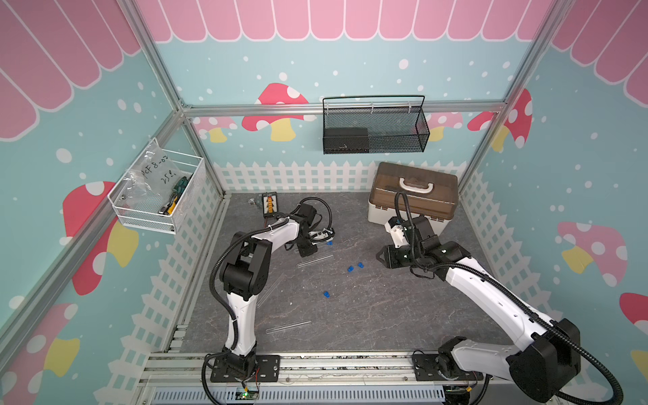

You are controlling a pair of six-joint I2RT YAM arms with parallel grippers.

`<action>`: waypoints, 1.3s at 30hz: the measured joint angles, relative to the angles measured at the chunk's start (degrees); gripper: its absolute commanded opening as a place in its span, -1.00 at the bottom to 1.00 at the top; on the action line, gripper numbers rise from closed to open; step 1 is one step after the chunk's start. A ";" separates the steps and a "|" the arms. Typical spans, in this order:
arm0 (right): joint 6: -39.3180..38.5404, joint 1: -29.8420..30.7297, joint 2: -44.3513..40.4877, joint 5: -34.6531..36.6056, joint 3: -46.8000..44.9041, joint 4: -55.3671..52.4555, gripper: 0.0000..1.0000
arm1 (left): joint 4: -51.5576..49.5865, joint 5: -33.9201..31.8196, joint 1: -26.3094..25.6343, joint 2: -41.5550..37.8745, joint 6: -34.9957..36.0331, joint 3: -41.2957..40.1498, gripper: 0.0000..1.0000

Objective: Insert stoppers into test tubes
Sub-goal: Place the test tube at the center of the board.

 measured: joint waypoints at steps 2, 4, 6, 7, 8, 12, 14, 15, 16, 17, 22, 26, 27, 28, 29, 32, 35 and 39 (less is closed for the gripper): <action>0.00 0.00 0.00 0.00 0.00 0.00 -0.24 | -0.15 0.07 0.07 0.09 0.09 0.17 -0.54; -0.02 0.00 0.00 0.00 0.00 -0.02 -0.26 | -0.20 0.09 0.07 0.11 0.11 0.22 -0.53; -0.02 0.00 0.00 -0.02 0.00 -0.02 -0.25 | -0.20 0.15 0.07 0.13 0.11 0.24 -0.51; -0.02 0.00 0.00 0.00 0.00 -0.02 -0.26 | -0.17 0.15 0.09 0.13 0.11 0.24 -0.52; -0.02 0.00 0.00 -0.02 0.00 -0.02 -0.26 | -0.17 0.17 0.09 0.13 0.11 0.26 -0.51; -0.02 0.00 0.00 -0.02 0.00 -0.02 -0.27 | -0.24 0.22 0.13 0.22 0.13 0.39 -0.49; -0.02 0.00 0.00 -0.02 0.00 -0.04 -0.27 | -0.37 0.22 0.13 0.31 0.11 0.57 -0.48; -0.02 0.00 0.00 -0.02 0.00 -0.04 -0.27 | -0.37 0.24 0.13 0.35 0.11 0.66 -0.47; -0.02 0.00 0.00 -0.02 0.00 -0.04 -0.27 | -0.33 0.31 0.17 0.39 0.09 0.68 -0.43; -0.02 0.00 0.00 -0.02 0.00 -0.07 -0.28 | -0.28 0.55 0.22 0.42 0.09 0.76 -0.41; -0.02 0.00 0.00 -0.55 0.00 -0.07 -0.30 | -0.15 2.38 0.79 0.42 -0.13 0.81 -0.36; -0.02 0.00 0.00 -1.03 0.00 -0.04 -0.26 | 0.07 3.69 0.98 0.07 -0.09 0.81 -0.34; 0.00 0.00 0.00 -1.03 0.00 -0.07 -0.26 | 0.07 4.04 0.98 -0.35 -0.09 0.81 -0.34; 0.00 0.00 0.00 -1.03 0.00 -0.04 -0.25 | 0.13 4.31 0.98 -1.05 -0.07 0.70 -0.34; 0.02 0.00 0.00 -1.03 0.00 -0.04 -0.25 | 0.24 4.39 0.98 -1.92 -0.02 0.59 -0.33; 0.02 0.00 0.00 -1.03 0.00 -0.07 -0.25 | 0.42 4.57 0.98 -6.03 0.15 0.02 -0.33; 0.02 0.00 0.00 -1.03 -0.02 -0.04 -0.25 | 1.33 5.03 0.83 -11.63 0.39 -1.46 -0.33; 0.00 0.00 0.00 -1.03 -0.55 -0.02 -0.26 | 4.07 5.40 -0.44 -18.88 0.92 -7.28 -0.34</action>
